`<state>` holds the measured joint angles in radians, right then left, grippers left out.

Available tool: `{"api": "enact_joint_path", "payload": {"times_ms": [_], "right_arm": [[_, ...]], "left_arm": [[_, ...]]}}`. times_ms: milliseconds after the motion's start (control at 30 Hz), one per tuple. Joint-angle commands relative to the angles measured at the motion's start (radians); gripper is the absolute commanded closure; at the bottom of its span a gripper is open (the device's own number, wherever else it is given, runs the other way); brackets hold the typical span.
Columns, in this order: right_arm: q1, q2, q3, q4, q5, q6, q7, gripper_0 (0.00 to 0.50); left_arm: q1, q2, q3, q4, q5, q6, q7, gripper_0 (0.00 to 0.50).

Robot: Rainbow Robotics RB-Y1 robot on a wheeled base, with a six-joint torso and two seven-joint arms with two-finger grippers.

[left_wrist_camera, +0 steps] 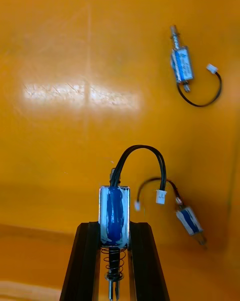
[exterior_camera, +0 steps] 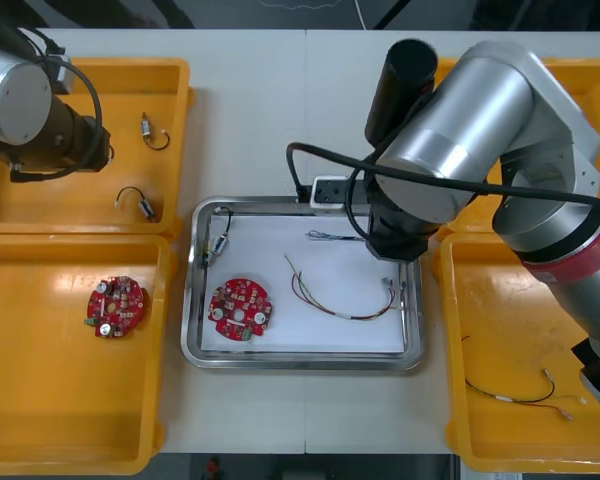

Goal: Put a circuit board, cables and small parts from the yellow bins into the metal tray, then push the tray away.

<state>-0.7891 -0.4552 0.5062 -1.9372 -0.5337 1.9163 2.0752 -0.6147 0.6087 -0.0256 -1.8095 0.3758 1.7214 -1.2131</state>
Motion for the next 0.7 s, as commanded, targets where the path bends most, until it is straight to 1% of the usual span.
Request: {"api": "enact_joint_path", "payload": {"times_ms": [33, 133, 200, 267, 367, 467, 500, 600, 633, 700], "right_arm": [[-0.027, 0.02, -0.112, -0.106, -0.012, 0.004, -0.104, 0.0], [-0.027, 0.013, -0.146, -0.152, -0.011, 0.004, -0.168, 0.0], [-0.024, -0.002, -0.178, -0.197, -0.009, 0.004, -0.244, 0.0], [-0.018, -0.016, -0.196, -0.216, -0.017, 0.004, -0.291, 0.0], [0.016, -0.053, -0.232, -0.244, -0.055, 0.004, -0.388, 0.0], [0.057, -0.096, -0.288, -0.273, -0.108, 0.004, -0.486, 0.0], [0.065, -0.105, -0.299, -0.279, -0.115, 0.004, -0.5, 0.0], [0.116, -0.154, -0.367, -0.305, -0.169, 0.004, -0.584, 0.0], [0.122, -0.158, -0.371, -0.307, -0.172, 0.004, -0.59, 0.0], [0.152, -0.189, -0.406, -0.312, -0.203, 0.004, -0.635, 0.0]], "left_arm": [[0.004, 0.033, -0.031, -0.149, 0.029, 0.098, -0.025, 0.5], [0.004, 0.028, -0.051, -0.197, 0.052, 0.133, -0.013, 0.5], [0.003, 0.013, -0.073, -0.249, 0.063, 0.176, 0.004, 0.5], [0.003, -0.001, -0.089, -0.28, 0.066, 0.198, 0.015, 0.5], [0.0, -0.021, -0.123, -0.326, 0.072, 0.198, 0.03, 0.5], [-0.011, -0.038, -0.165, -0.36, 0.097, 0.198, 0.096, 0.5], [-0.013, -0.043, -0.172, -0.364, 0.101, 0.198, 0.107, 0.5], [-0.039, -0.066, -0.234, -0.373, 0.126, 0.198, 0.182, 0.5], [-0.042, -0.069, -0.24, -0.372, 0.126, 0.198, 0.187, 0.5], [-0.059, -0.086, -0.287, -0.366, 0.127, 0.198, 0.224, 0.499]]}}
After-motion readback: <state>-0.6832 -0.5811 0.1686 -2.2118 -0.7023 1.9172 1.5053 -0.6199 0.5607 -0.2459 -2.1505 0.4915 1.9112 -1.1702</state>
